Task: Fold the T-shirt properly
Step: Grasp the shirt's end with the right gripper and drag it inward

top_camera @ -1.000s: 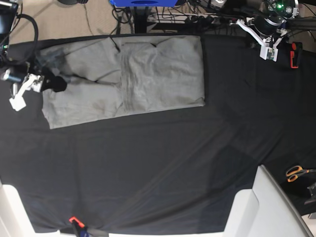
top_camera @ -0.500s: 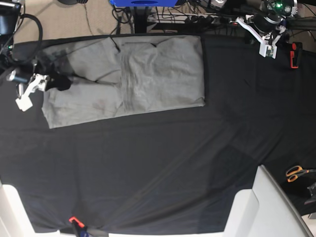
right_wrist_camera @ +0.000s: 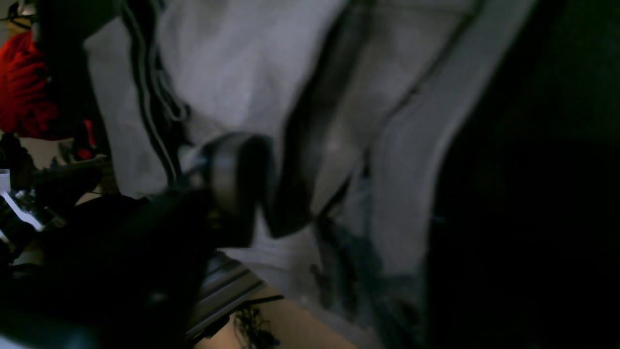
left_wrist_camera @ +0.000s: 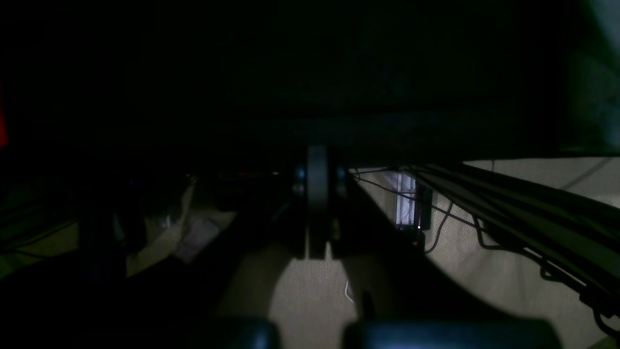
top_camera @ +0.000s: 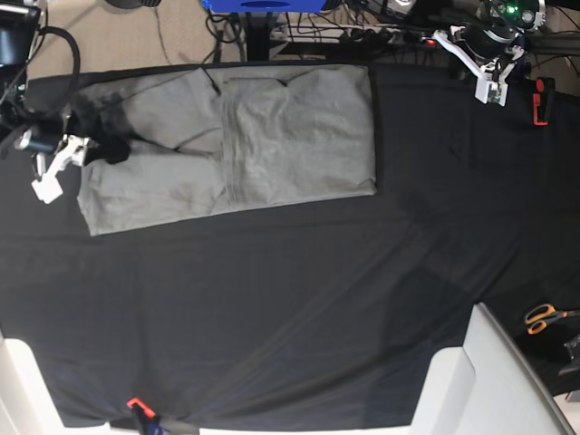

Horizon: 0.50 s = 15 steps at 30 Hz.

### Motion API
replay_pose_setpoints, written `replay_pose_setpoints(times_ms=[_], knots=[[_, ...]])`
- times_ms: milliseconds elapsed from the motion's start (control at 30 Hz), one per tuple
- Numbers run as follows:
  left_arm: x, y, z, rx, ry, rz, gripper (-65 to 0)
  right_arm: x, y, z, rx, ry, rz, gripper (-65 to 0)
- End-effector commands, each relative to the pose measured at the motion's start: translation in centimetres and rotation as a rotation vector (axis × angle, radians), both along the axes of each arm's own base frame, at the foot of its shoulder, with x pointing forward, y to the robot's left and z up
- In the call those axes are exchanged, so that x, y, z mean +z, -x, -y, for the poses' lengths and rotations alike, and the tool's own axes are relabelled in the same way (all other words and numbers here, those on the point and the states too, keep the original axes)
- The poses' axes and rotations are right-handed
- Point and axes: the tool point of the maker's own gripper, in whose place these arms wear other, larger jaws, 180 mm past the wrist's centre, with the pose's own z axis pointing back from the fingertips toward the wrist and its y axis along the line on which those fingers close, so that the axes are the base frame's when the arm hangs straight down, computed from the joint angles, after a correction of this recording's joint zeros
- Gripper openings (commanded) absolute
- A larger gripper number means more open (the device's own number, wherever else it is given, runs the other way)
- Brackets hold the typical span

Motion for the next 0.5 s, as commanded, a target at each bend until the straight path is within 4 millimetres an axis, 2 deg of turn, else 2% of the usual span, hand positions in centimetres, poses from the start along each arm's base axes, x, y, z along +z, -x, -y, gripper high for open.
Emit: replay_pose_setpoints(times_ms=[0, 100, 200, 300, 400, 467], knots=[[0.5, -0.3, -0.2, -0.006, -0.006, 0.02, -65.0, -0.2, 0.6, 0.5, 0.035, 0.03, -0.034, -41.4], [0.5, -0.3, -0.2, -0.006, -0.006, 0.02, -65.0, -0.1, 0.1, 0.5, 0.035, 0.03, -0.025, -53.6], [0.5, -0.3, -0.3, -0.004, -0.007, 0.02, -65.0, 0.0, -0.1, 0.5, 0.035, 0.03, -0.022, -60.6], [0.5, -0.3, -0.3, -0.004, -0.007, 0.02, -65.0, 0.1, -0.1, 0.8, 0.035, 0.037, -0.022, -64.7], [0.5, -0.3, -0.3, -0.004, -0.007, 0.02, -65.0, 0.5, -0.8, 1.3, 0.027, 0.045, -0.005, -64.8], [0.5, -0.3, -0.3, -0.004, -0.007, 0.02, -65.0, 0.9, -1.1, 2.8, 0.02, 0.074, 0.004, -64.8]])
